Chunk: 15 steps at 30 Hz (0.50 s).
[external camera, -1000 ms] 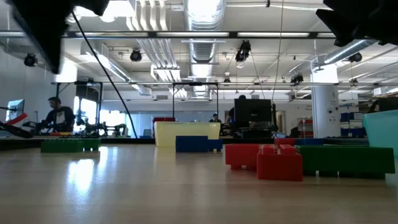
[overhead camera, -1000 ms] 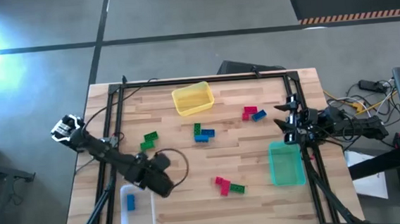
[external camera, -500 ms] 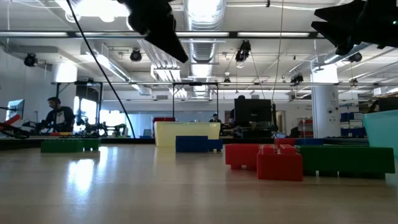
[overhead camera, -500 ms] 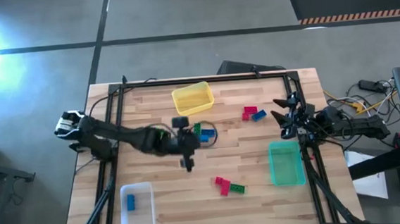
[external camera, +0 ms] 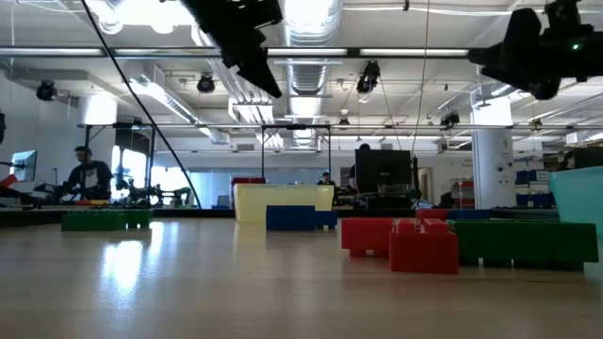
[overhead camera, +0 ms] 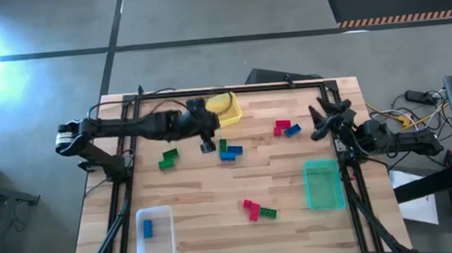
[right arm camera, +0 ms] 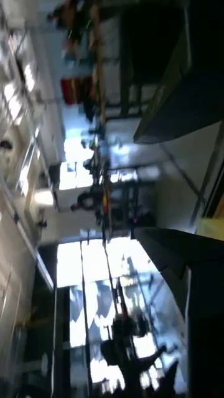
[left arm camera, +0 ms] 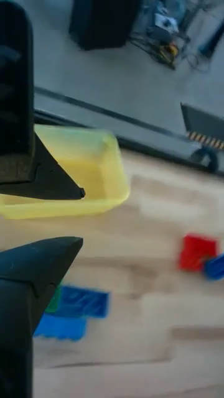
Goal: Sort & place blocks by color
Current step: Put the red game piece into the green bin
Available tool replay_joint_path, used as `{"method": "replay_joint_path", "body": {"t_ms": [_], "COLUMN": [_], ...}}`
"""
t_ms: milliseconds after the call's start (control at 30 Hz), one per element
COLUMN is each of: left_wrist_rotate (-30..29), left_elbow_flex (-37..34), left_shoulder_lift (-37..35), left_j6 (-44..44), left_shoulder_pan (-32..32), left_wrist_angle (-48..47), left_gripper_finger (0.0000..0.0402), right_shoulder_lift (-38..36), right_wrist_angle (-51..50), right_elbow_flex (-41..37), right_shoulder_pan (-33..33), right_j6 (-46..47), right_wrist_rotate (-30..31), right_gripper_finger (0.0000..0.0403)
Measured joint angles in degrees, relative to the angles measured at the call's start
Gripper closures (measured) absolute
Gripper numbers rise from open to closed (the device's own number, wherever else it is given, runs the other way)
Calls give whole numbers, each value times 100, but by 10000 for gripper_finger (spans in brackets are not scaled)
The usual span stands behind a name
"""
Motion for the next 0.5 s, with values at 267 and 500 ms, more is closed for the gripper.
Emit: {"method": "replay_joint_path", "body": {"t_ms": [267, 500], "left_wrist_rotate": [54, 79], "left_elbow_flex": [-16, -633], "left_shoulder_lift": [-403, -669], "left_j6": [-957, -999], "left_shoulder_pan": [-66, -422], "left_wrist_angle": [122, 321], "left_gripper_finger": [313, 314], "right_shoulder_lift": [129, 586], "right_wrist_angle": [-4, 379], "right_elbow_flex": [3, 3], "right_shoulder_pan": [-2, 2], "right_j6": [827, 698], "right_wrist_rotate": [-605, -2071], "right_gripper_finger": [184, 184]}}
